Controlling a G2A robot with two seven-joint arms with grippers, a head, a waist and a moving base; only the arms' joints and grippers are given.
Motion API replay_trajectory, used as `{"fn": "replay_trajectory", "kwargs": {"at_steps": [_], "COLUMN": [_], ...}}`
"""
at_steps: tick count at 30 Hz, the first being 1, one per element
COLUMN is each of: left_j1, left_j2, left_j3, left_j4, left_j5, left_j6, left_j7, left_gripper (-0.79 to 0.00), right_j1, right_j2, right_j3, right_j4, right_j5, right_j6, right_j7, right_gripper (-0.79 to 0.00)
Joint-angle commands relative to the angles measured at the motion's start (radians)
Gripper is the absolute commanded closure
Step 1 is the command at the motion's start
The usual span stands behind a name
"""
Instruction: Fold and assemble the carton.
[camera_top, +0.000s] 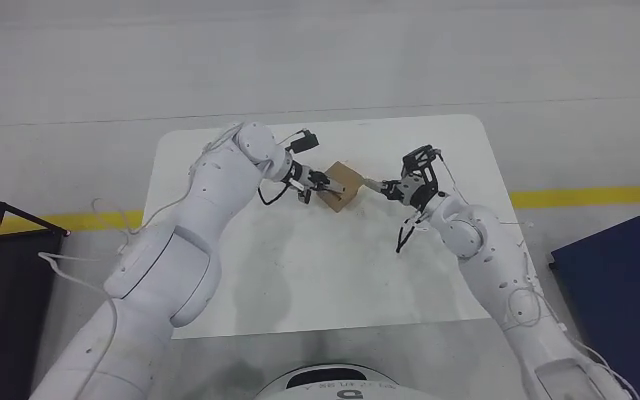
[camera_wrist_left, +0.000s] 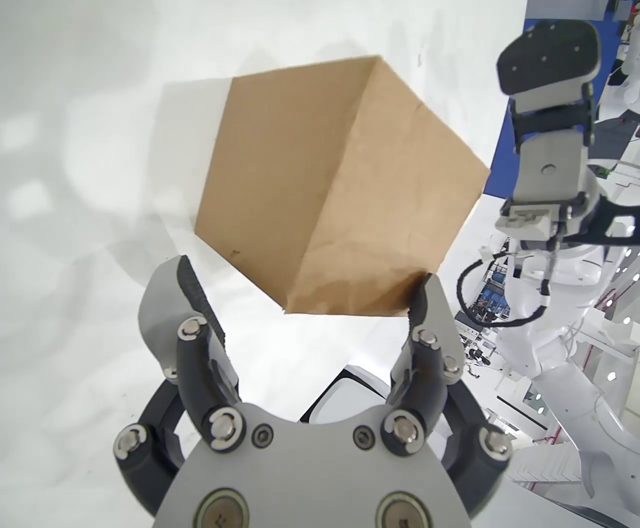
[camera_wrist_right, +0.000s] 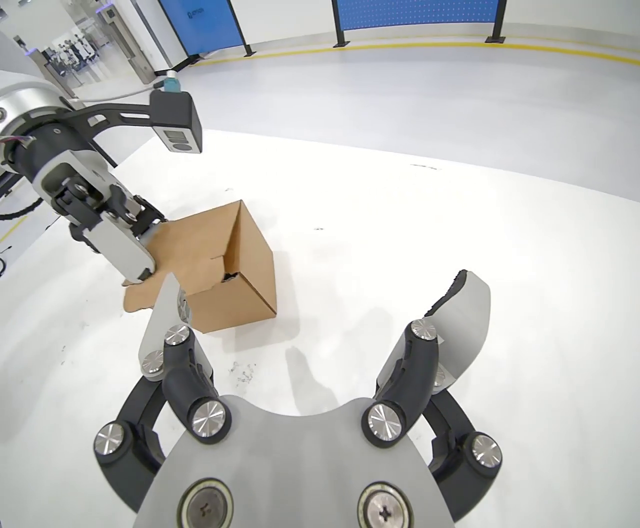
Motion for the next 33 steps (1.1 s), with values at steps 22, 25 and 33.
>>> {"fn": "replay_trajectory", "kwargs": {"at_steps": [22,25,33], "left_j1": [-0.013,-0.016,-0.018], "left_j2": [-0.032,-0.034,-0.037], "left_j3": [0.007,0.005,0.0], "left_j4": [0.036,0.039,0.045], "left_j5": [0.014,0.013,0.011], "left_j6": [-0.016,-0.017,-0.018], "left_j7": [-0.001,0.0,0.005], "left_gripper": [-0.594,-0.585,-0.551], "right_j1": [0.069,0.07,0.091], "right_j2": [-0.03,-0.031,-0.034], "right_j3": [-0.085,-0.094,-0.082], "right_j4": [0.12,0.116,0.156], "right_j5": [-0.005,-0.01,-0.004], "right_j6": [0.035,0.018,0.044], "right_j7": [0.004,0.012,-0.006], "right_gripper": [-0.785,-0.785,-0.785]}}
